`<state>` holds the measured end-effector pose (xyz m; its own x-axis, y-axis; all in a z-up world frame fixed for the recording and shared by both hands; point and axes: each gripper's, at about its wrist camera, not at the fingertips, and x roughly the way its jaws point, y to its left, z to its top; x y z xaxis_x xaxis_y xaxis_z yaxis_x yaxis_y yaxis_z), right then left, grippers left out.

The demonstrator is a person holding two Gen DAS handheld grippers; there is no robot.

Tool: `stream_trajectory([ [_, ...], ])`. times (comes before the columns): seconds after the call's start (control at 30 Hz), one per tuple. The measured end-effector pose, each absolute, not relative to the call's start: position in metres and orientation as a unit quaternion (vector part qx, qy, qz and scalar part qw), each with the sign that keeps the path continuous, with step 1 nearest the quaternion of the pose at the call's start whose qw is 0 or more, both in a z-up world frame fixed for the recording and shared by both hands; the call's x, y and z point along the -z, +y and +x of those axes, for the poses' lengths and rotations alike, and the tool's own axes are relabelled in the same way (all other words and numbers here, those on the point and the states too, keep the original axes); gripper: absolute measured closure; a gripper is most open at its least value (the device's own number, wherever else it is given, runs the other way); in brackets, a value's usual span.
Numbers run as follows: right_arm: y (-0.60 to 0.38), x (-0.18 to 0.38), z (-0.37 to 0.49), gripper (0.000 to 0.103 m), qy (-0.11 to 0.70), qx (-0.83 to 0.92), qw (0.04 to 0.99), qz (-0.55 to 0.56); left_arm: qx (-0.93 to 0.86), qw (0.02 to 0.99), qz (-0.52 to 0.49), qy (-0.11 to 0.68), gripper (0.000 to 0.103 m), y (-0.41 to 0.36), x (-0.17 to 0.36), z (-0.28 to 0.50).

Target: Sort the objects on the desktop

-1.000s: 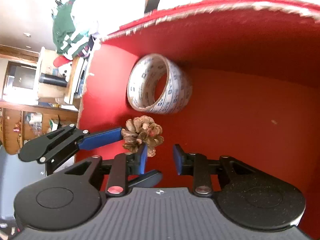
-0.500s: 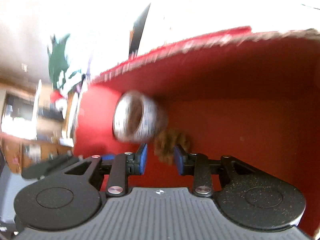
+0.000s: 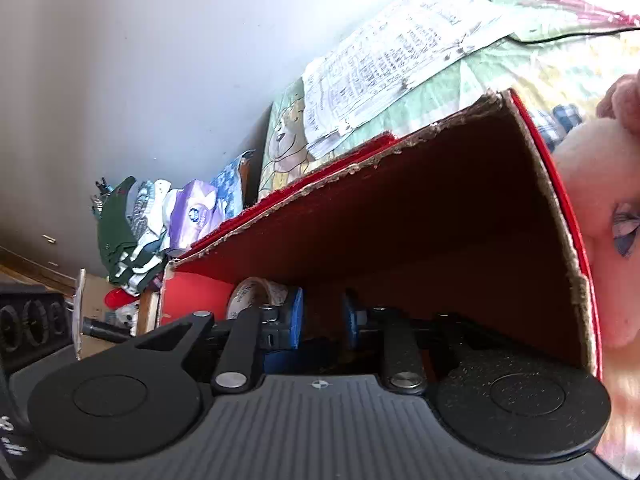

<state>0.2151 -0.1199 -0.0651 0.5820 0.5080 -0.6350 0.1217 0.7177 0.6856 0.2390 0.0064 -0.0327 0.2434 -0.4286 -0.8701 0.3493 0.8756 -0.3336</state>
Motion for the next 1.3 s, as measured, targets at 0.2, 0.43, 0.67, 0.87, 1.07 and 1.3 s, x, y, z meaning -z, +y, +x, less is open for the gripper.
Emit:
stream_trajectory([
  [0.2, -0.117, 0.065, 0.216, 0.078, 0.442, -0.113, 0.818, 0.35, 0.205, 0.768, -0.027, 0.606, 0.054, 0.011, 0.054, 0.245],
  [0.43, -0.113, 0.068, 0.217, 0.078, 0.452, -0.116, 0.813, 0.347, 0.179, 0.767, -0.038, 0.615, 0.056, 0.035, 0.053, 0.24],
  [0.67, -0.113, 0.069, 0.216, 0.078, 0.459, -0.116, 0.811, 0.344, 0.158, 0.777, -0.048, 0.607, 0.055, 0.06, 0.041, 0.227],
  [0.87, -0.114, 0.069, 0.217, 0.078, 0.463, -0.116, 0.809, 0.343, 0.131, 0.788, -0.036, 0.601, 0.056, 0.074, 0.034, 0.221],
  [1.07, -0.114, 0.069, 0.217, 0.078, 0.468, -0.117, 0.808, 0.34, 0.128, 0.792, -0.024, 0.596, 0.054, 0.081, 0.031, 0.22],
  [1.3, -0.112, 0.068, 0.218, 0.078, 0.472, -0.126, 0.806, 0.333, 0.138, 0.797, -0.009, 0.587, 0.051, 0.073, 0.029, 0.216],
])
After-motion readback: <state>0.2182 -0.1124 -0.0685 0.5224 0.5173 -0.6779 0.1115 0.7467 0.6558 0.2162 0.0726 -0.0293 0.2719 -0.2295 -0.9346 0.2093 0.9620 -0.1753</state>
